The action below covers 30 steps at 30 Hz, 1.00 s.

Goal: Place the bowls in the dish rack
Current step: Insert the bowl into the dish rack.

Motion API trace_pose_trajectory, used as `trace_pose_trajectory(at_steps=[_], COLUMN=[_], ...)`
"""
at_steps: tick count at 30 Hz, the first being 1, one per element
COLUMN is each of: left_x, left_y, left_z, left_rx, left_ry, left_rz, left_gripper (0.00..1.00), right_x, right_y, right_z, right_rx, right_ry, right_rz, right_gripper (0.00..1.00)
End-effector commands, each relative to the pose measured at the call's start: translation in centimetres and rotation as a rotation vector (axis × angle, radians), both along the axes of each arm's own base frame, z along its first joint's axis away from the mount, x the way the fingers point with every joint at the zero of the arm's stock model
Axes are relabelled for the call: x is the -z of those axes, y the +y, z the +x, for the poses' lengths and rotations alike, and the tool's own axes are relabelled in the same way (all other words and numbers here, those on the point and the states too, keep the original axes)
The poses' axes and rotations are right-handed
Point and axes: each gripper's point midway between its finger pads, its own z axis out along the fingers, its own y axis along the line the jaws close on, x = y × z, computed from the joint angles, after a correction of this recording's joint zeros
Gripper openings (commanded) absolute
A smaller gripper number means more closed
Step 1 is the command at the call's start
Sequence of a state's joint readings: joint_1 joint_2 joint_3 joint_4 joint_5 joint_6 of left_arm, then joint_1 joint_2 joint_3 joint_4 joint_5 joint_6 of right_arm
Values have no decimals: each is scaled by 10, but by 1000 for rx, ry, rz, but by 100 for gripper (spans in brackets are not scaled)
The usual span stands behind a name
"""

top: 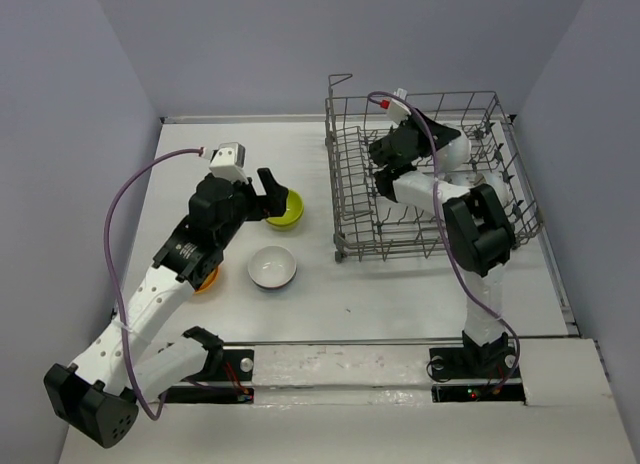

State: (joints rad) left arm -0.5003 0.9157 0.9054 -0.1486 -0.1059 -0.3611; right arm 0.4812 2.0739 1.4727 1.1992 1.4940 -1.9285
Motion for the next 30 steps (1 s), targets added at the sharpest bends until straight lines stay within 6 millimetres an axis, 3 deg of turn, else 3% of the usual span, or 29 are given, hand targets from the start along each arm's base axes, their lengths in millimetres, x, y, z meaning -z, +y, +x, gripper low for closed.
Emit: trace_pose_trajectory(at_steps=[1, 4, 5, 8, 9, 10, 11, 12, 15, 20, 24, 30], left_x=[-18, -15, -14, -12, -12, -12, -11, -11, -9, -4, -3, 0], left_y=[-2, -5, -7, -10, -11, -11, -12, -14, -18, -18, -19, -21], left_z=[-1, -3, -3, -4, -5, -5, -4, -4, -5, -6, -5, -5], left_rx=[1, 9, 13, 23, 27, 32, 35, 40, 62, 64, 68, 75], left_ry=[-73, -69, -65, -61, -60, -60, -57, -54, -47, -38, -31, -22], left_rz=[-27, -20, -17, -17, -17, -18, -17, -19, -26, -20, -20, -19], left_gripper=[99, 99, 99, 99, 99, 99, 99, 99, 99, 99, 99, 99], right_x=[-57, -69, -85, -113, -135, -136, -158, -163, -153, -152, -118, -102], right_y=[-21, -16, -22, -24, -28, -27, -27, -28, -21, -6, 3, 14], right_z=[-48, -54, -63, -74, -87, -86, -86, -88, -85, -90, -91, -91], right_rx=[16, -6, -12, -40, -62, -66, -84, -84, -62, -115, -127, -170], right_ry=[-496, -451, -562, -536, -685, -543, -662, -622, -487, -478, -402, -395], right_rz=[278, 268, 336, 330, 426, 356, 434, 413, 333, 341, 306, 314], right_gripper=[1, 1, 1, 1, 1, 1, 1, 1, 1, 1, 1, 1])
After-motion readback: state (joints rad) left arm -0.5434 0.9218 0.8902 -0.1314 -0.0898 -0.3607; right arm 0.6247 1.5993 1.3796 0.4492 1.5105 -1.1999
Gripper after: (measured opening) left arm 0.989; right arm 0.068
